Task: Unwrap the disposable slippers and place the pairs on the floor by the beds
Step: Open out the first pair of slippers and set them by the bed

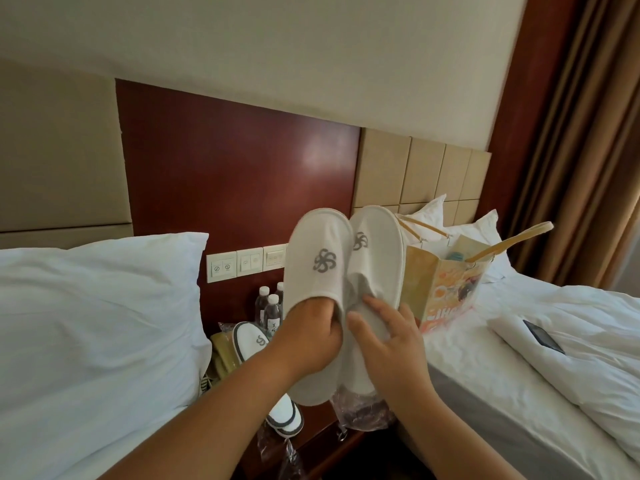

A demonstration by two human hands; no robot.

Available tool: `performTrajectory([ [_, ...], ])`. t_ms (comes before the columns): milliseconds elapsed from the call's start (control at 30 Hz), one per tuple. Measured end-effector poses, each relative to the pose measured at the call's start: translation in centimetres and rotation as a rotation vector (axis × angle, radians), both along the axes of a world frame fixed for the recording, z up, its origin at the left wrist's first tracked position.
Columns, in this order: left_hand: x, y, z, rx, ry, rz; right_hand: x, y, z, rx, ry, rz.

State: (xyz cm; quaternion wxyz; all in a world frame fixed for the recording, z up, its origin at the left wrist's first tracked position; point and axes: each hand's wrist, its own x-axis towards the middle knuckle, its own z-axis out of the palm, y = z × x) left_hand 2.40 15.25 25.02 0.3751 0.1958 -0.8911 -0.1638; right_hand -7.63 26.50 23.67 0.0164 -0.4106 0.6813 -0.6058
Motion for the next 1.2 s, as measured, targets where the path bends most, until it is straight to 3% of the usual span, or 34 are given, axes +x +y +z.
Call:
performTrajectory([
  [233, 0.3, -1.6, 0.0, 0.098, 0.122, 0.06, -1.7, 1.2, -0.9, -0.122, -0.195, 0.014],
  [433, 0.3, -1.0, -1.0, 0.089, 0.155, 0.029, -3.0, 1.3, -1.6, -0.158, -0.572, 0.111],
  [567, 0.1, -0.1, -1.5, 0.079, 0.166, 0.002, -3.4, 1.3, -2.0, -0.173, -0.715, 0.21],
  [800, 0.1, 1.4, -1.4, 0.111, 0.205, -0.017, -3.2, 1.2, -2.0, -0.161, -0.76, 0.199],
  [1000, -0.2, 1.9, -0.7, -0.028, 0.301, 0.164, -2.3, 1.1, -1.4, -0.218, -0.785, 0.211],
  [1200, -1.4, 2.5, 0.3, -0.039, 0.372, 0.315, -0.8, 0.1, -0.3, -0.223, -0.614, 0.021],
])
